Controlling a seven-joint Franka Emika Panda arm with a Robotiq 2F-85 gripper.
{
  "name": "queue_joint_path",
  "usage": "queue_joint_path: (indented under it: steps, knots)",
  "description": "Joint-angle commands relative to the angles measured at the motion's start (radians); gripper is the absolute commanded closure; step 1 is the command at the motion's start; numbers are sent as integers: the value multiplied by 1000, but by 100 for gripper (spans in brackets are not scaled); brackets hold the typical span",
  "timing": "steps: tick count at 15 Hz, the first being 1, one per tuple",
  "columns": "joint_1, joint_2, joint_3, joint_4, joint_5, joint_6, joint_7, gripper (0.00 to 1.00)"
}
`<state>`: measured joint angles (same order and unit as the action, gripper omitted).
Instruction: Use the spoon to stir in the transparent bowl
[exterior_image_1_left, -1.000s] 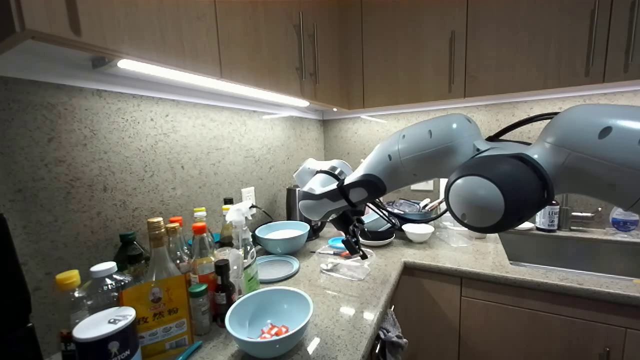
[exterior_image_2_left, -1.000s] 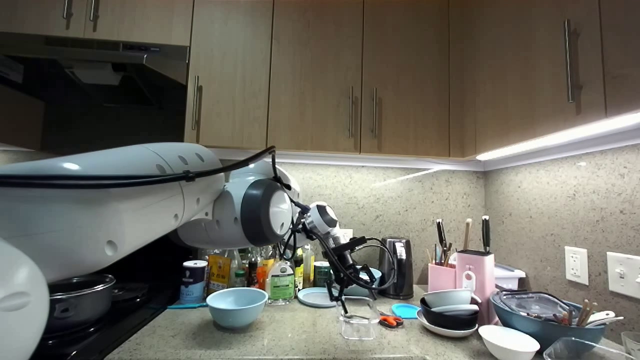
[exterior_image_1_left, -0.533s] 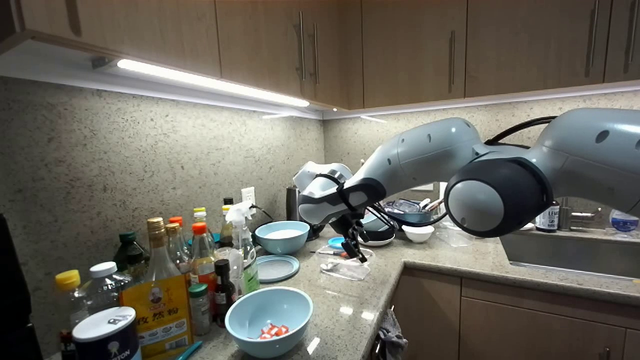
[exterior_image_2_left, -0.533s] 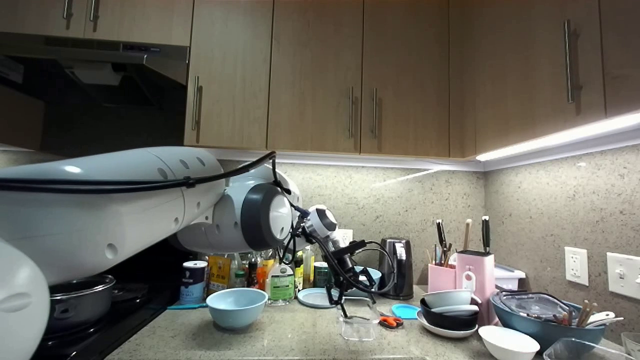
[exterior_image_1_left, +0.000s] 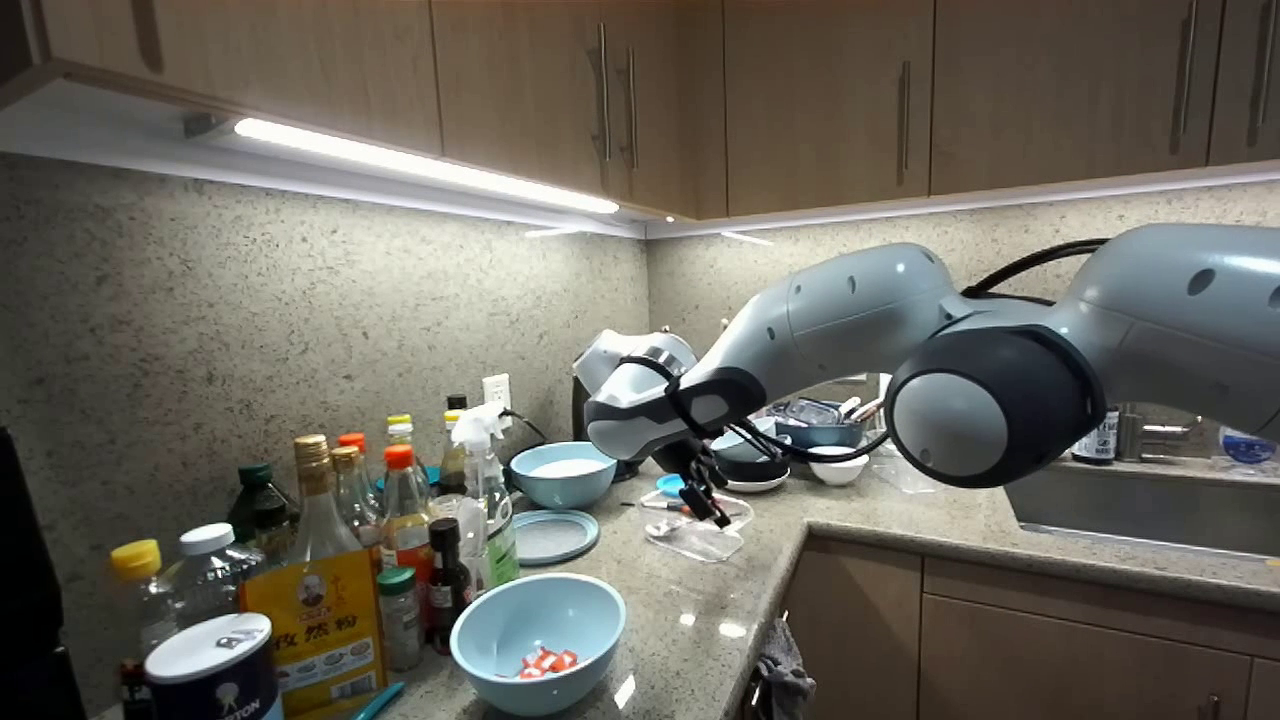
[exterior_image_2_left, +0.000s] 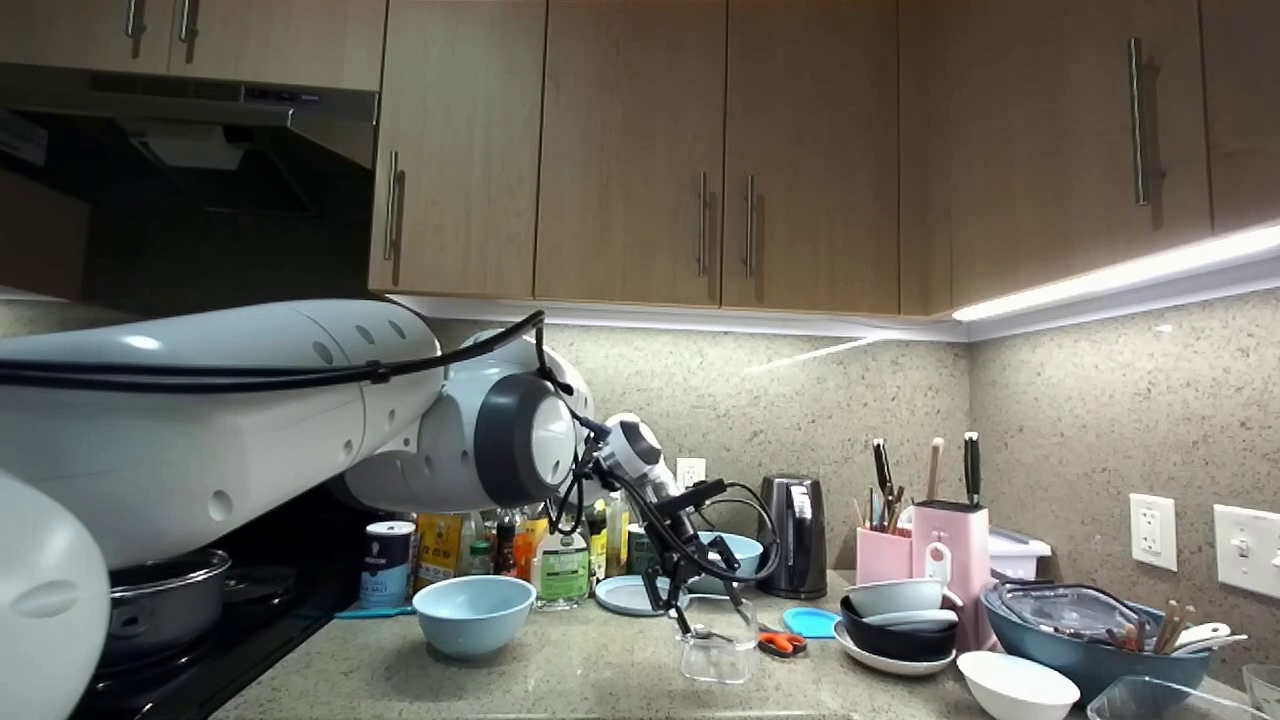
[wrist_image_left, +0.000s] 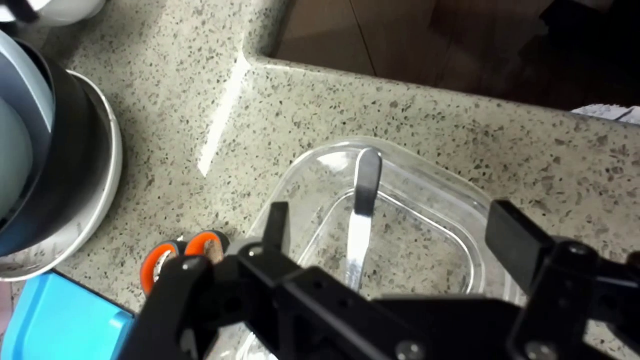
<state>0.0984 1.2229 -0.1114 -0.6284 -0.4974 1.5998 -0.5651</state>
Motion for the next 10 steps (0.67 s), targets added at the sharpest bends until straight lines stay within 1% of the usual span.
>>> queue_joint_path:
  steps: [1,9,10]
  knots:
    - [5,38,-13,49,-21,-3,-55,0]
    - [-6,54,-34,117,-6,-9,-48,0]
    - [-8,56,-35,120,-5,-11,-49,1]
